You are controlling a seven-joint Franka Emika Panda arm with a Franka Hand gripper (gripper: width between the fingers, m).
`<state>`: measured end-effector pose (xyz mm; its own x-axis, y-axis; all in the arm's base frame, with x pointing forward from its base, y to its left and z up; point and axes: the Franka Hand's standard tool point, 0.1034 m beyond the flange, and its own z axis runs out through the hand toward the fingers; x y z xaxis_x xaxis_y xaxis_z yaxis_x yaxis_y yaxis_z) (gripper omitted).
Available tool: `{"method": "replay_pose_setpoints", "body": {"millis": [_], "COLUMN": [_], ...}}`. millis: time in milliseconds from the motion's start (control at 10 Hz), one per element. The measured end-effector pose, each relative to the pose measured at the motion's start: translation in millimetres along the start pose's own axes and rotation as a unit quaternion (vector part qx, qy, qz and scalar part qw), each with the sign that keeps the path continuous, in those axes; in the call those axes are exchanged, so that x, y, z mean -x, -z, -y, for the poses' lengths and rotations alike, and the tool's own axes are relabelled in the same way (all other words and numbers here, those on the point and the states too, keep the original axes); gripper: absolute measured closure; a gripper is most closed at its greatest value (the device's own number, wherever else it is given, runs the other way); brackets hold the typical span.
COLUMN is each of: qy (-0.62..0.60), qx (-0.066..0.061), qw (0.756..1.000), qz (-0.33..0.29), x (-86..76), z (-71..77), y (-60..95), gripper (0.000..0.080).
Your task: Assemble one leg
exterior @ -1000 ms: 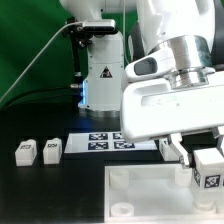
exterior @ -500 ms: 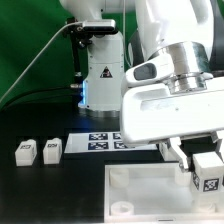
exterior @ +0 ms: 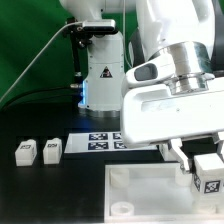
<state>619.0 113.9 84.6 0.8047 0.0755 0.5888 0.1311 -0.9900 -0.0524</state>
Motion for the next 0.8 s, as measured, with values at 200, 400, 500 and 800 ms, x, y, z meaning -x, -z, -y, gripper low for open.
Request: {"method": "replay_pose_setpoints", "body": {"millis": [200,400,500,800], "qy": [0.001,0.001,0.001,0.001], "qx": [-0.001,-0.001,-0.001,-0.001], "qw": [1.000,1.000,1.000,1.000], "qz": [0.005,0.012,0.012,0.013], "x": [0.2,3.2,3.3,3.5], "z": [0.0,0.3,0.3,0.2], "y": [0.2,-1.0,-1.1,-1.2], "gripper": [0.0496,0.0280,0.0280,0.0158]}}
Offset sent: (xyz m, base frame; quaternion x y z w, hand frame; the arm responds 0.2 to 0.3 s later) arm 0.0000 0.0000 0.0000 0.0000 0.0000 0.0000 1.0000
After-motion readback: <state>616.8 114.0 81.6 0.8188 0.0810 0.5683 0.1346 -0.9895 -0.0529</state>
